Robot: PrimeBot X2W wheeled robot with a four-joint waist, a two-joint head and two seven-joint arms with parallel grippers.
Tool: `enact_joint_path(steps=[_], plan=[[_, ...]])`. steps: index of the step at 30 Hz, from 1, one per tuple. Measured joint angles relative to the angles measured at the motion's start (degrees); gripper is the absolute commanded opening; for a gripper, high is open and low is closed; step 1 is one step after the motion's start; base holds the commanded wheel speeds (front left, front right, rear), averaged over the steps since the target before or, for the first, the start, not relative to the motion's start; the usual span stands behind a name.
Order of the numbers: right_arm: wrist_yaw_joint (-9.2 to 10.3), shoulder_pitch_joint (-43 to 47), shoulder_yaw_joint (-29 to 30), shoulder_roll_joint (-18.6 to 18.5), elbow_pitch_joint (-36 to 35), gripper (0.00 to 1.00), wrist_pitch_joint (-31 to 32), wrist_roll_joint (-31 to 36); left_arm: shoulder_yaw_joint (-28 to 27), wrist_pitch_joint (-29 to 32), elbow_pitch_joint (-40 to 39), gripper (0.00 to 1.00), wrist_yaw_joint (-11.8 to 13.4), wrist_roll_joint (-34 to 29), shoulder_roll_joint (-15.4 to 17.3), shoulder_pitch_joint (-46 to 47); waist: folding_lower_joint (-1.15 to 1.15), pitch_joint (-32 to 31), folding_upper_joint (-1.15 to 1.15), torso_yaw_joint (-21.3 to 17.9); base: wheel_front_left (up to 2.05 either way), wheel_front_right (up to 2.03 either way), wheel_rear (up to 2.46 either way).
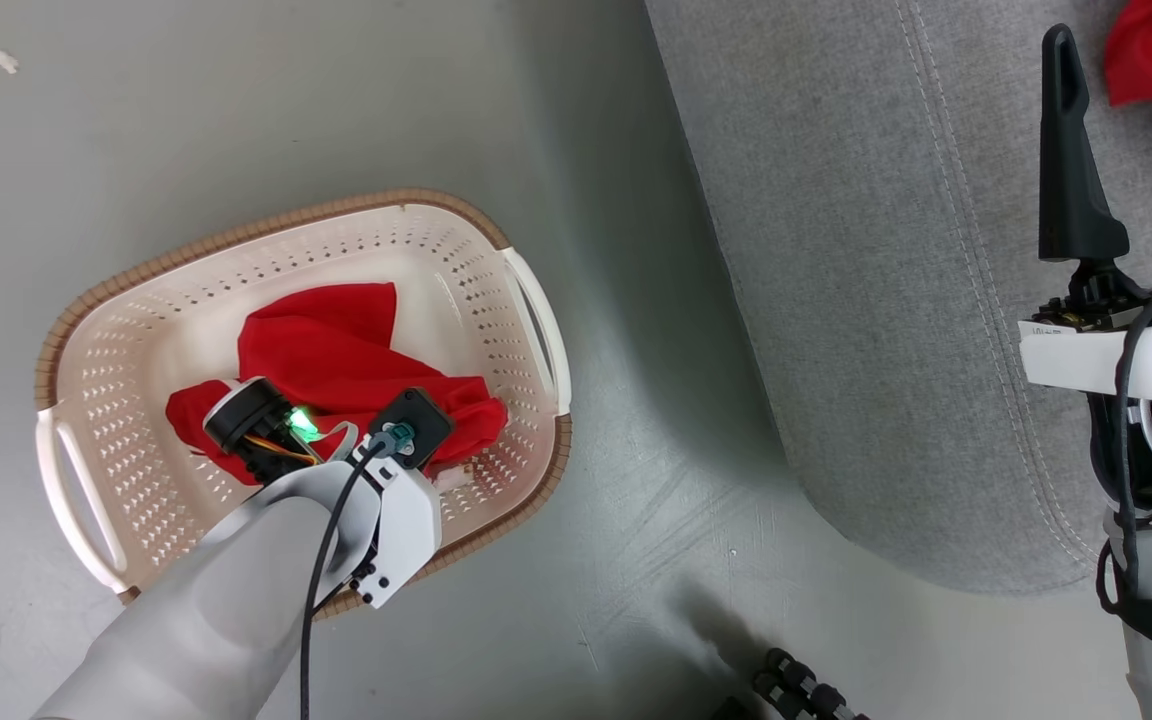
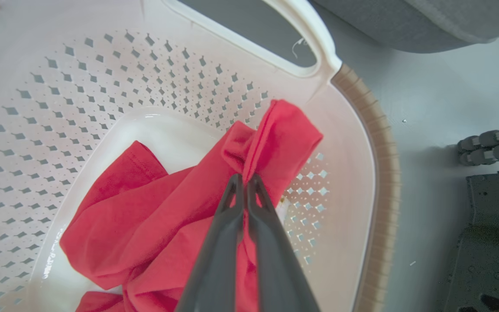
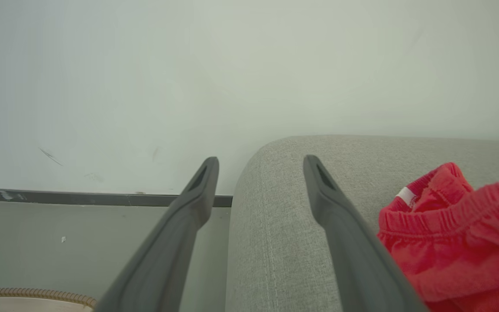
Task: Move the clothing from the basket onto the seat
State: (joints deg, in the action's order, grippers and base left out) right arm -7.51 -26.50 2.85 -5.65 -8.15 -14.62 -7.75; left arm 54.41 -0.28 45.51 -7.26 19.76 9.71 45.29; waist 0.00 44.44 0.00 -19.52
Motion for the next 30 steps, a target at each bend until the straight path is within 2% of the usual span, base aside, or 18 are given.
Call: enact_joint_path(steps=[8, 17, 25, 30], plan=[[0.00, -0.3, 0.3, 0.0, 0.9, 1.00, 0.0, 0.2, -2.8, -5.2, -1.7, 0.00, 0.4, 1.8, 0.4, -0.1, 0.00, -1.3, 0.00, 1.6, 0.00, 0.00, 0.00], [0.00, -1.1, 0.4, -0.3, 1.3, 1.00, 0.0, 0.7, -8.8, -13.0, -6.0, 0.00, 4.9, 4.8, 1.0, -0.8, 0.00, -3.7, 0.00, 4.0, 0.00, 0.00, 0.00], [0.00, -1.0, 0.4, -1.3, 1.9, 1.00, 0.0, 0.8, -14.3, -14.0, -12.1, 0.00, 9.7, 6.5, 1.2, -2.8, 0.00, -6.7, 0.00, 6.4, 0.00, 0.00, 0.00], [0.00, -0.7, 0.4, -1.8, 3.0, 1.00, 0.0, 1.3, -16.9, -14.2, -16.8, 0.00, 11.7, 6.9, 1.7, -5.0, 0.00, -9.1, 0.00, 8.0, 0.00, 0.00, 0.00]])
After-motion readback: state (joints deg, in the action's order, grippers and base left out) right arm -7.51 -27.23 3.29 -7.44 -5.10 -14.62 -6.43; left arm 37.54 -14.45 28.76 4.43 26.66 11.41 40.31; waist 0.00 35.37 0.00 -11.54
